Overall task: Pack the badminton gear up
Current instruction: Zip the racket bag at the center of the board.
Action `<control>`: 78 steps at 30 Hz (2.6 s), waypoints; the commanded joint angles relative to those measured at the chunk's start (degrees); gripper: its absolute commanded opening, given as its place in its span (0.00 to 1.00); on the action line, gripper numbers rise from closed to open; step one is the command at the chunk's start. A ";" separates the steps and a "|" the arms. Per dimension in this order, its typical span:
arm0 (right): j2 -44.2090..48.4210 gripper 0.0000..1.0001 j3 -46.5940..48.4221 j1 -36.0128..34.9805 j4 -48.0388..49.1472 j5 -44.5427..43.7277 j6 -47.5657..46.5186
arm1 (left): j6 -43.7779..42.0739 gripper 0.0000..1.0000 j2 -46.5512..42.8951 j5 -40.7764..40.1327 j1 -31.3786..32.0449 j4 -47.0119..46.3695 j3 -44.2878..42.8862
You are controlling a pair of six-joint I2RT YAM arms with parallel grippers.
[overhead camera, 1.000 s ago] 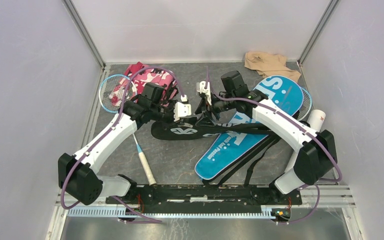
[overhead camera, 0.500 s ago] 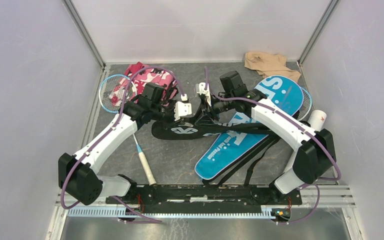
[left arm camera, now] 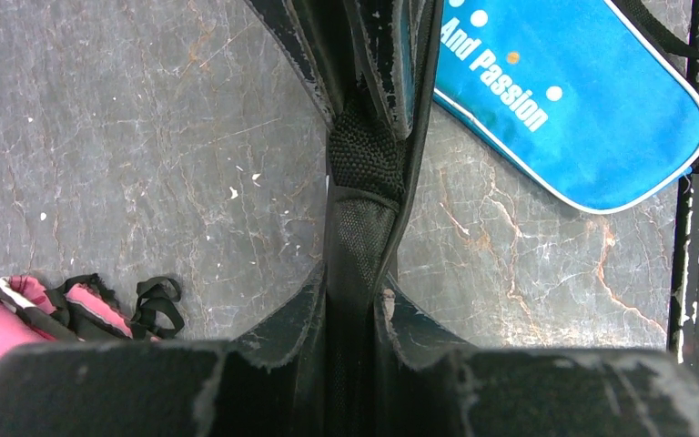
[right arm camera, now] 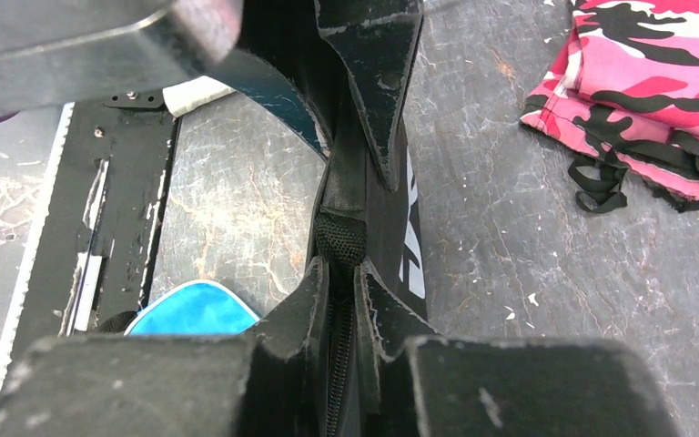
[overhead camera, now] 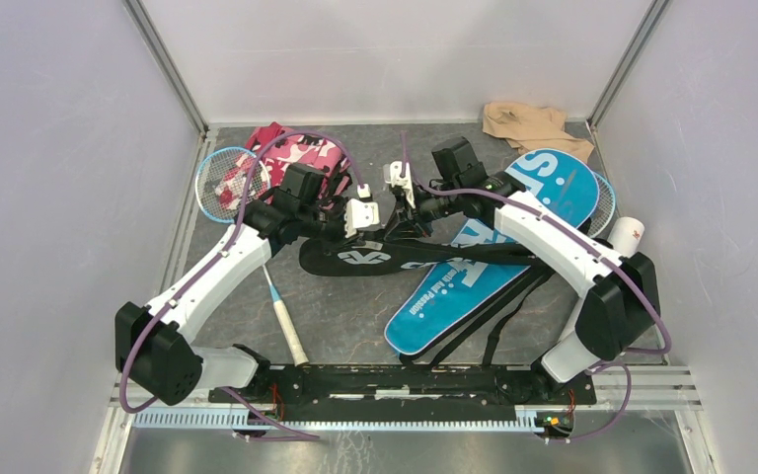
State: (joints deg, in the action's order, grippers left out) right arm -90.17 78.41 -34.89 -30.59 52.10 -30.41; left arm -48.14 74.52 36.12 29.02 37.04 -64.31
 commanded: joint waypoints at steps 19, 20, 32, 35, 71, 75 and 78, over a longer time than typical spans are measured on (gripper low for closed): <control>8.49 0.00 -3.01 7.20 -5.40 -8.24 -5.62 | 5.32 0.02 -1.40 -3.16 -1.33 -3.60 -0.01; 8.72 0.00 -3.38 7.58 -5.68 -8.16 -5.91 | 5.41 0.02 -1.33 -3.23 -1.41 -3.56 -0.10; 9.75 0.01 -6.52 12.49 -8.89 -5.97 -10.18 | 6.04 0.02 -0.79 -2.85 -2.00 -3.54 -0.20; 9.60 0.01 -6.43 12.73 -9.56 -5.84 -10.52 | 6.13 0.02 -0.61 -2.60 -2.03 -3.55 -0.20; 11.33 0.00 -7.69 34.34 -25.51 -15.20 -29.87 | -5.22 0.02 1.22 -6.59 -15.30 7.88 -7.61; 10.38 0.00 -7.72 38.63 -25.85 -15.61 -31.55 | -6.82 0.02 1.24 -7.51 -16.54 8.39 -7.58; 9.61 0.00 -7.36 41.48 -26.19 -16.08 -33.00 | -7.48 0.02 1.77 -7.36 -17.65 8.64 -8.03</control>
State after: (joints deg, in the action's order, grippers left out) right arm -79.75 69.97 1.43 -54.68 44.53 -59.09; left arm -52.03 76.62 39.09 15.66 44.10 -69.38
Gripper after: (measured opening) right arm 0.122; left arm 0.240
